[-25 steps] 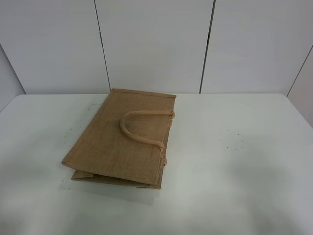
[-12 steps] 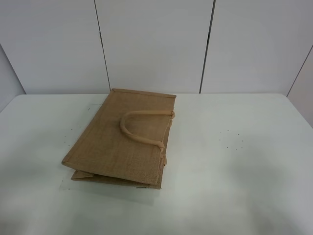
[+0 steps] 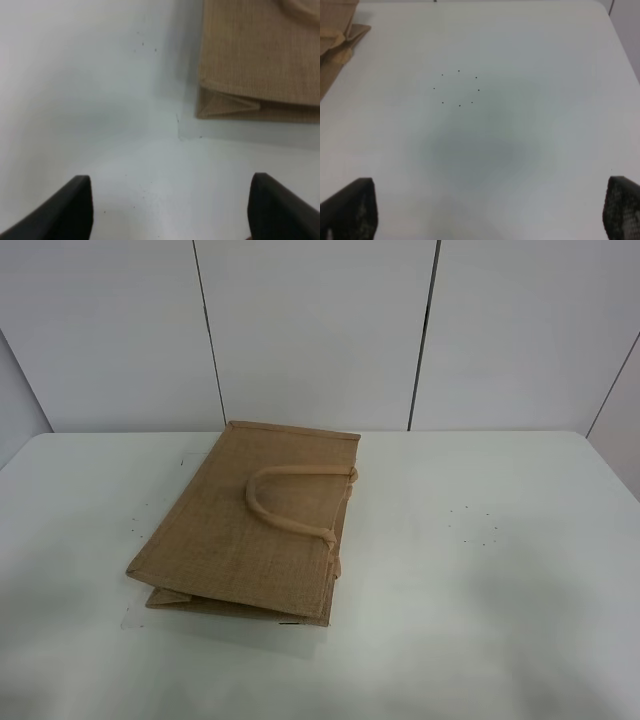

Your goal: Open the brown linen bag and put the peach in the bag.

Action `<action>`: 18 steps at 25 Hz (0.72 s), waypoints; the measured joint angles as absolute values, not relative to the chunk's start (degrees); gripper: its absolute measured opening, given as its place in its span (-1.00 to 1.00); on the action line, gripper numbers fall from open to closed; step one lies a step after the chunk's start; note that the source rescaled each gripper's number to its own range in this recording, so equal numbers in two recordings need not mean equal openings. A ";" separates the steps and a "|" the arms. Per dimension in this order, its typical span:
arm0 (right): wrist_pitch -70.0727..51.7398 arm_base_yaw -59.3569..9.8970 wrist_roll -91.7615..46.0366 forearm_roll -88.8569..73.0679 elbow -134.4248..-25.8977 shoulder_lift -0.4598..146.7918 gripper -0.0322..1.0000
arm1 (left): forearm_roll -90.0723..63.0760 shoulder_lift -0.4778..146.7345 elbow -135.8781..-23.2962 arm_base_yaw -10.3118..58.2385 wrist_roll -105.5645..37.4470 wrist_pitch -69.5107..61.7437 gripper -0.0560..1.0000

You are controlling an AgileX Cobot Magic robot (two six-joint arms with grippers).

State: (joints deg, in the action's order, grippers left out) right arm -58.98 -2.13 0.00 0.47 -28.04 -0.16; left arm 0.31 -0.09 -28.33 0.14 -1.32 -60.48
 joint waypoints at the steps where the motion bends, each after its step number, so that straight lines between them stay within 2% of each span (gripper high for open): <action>1: -58.98 -2.13 0.00 0.47 -28.04 -0.16 1.00 | 0.00 -0.26 -28.33 0.14 -1.32 -60.48 0.83; 18: -58.98 -2.13 0.00 0.47 -28.04 -0.16 1.00 | 0.00 -0.27 -28.33 1.87 -1.32 -60.43 0.83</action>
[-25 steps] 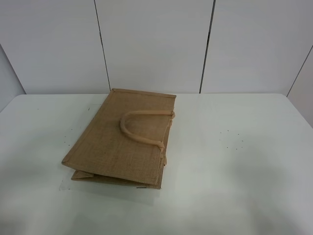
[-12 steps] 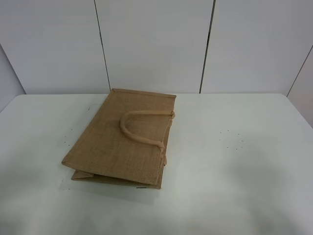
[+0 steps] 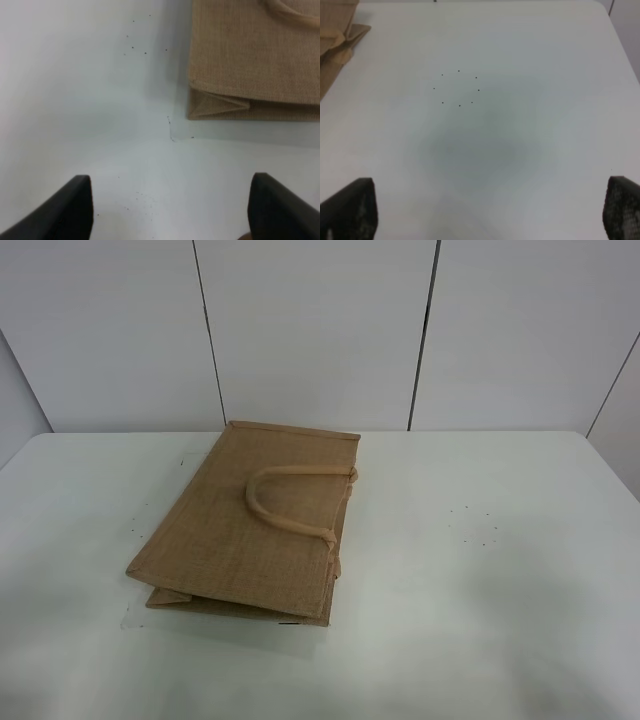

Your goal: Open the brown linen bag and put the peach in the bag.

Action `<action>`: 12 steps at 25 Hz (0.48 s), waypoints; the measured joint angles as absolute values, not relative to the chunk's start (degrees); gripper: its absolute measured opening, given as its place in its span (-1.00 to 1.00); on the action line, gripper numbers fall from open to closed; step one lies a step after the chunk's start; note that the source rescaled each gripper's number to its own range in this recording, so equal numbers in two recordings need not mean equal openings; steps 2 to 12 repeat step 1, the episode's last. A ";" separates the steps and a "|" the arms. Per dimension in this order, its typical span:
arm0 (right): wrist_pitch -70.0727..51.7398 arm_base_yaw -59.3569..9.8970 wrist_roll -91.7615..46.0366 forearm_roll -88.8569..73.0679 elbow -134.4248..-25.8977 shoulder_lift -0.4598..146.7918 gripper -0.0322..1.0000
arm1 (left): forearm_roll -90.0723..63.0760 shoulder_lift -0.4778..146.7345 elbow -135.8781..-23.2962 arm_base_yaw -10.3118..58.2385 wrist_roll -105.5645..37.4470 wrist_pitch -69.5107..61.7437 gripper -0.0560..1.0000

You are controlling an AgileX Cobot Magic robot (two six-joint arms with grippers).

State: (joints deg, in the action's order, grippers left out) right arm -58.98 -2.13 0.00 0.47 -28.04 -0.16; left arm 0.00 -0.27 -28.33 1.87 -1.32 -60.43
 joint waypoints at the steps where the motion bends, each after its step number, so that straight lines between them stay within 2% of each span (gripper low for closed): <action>1: -58.98 -2.13 0.00 0.47 -28.04 -0.16 1.00 | 0.00 -0.27 -28.33 1.87 -1.32 -60.43 0.83; 12: -58.98 -2.13 0.00 0.47 -28.04 -0.16 1.00 | 0.00 -0.27 -28.33 1.87 -1.32 -60.43 0.83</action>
